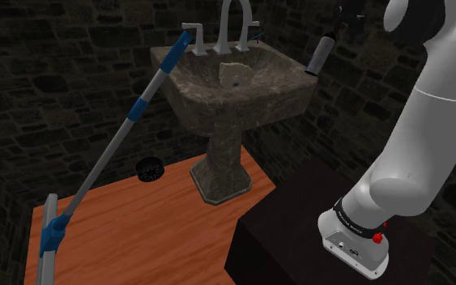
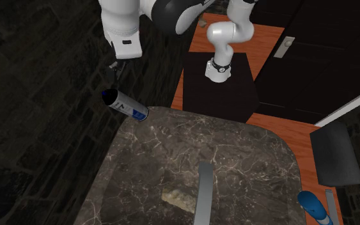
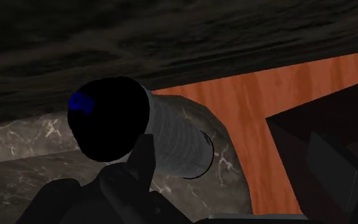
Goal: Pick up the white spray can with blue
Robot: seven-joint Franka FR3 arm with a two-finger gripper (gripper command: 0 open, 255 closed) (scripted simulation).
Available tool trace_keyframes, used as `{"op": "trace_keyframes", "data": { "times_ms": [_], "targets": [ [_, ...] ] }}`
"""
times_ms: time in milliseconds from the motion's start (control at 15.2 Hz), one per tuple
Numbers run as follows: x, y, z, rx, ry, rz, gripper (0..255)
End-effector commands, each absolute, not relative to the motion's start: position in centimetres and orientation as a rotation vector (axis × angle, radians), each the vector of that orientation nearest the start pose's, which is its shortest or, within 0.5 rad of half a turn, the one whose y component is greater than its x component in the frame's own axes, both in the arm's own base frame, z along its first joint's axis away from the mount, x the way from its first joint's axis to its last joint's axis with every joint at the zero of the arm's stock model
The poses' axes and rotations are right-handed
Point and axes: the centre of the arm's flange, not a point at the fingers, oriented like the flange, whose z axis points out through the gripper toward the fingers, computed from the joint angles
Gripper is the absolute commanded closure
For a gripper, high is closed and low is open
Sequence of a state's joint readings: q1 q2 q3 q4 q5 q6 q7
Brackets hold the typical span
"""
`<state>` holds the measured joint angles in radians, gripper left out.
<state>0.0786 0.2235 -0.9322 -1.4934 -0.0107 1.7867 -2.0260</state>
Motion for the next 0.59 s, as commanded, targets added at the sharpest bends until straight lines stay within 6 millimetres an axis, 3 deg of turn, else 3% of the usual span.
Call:
{"op": "trace_keyframes", "data": {
  "times_ms": [0,264,528],
  "targets": [
    [46.8,-44.5,59.9,-2.677,-1.955,0.271,0],
    [50.9,-47.4,60.3,-2.577,-2.093,0.271,0],
    [51.0,-47.4,58.7,-2.574,-2.096,0.271,0]
  ]
}}
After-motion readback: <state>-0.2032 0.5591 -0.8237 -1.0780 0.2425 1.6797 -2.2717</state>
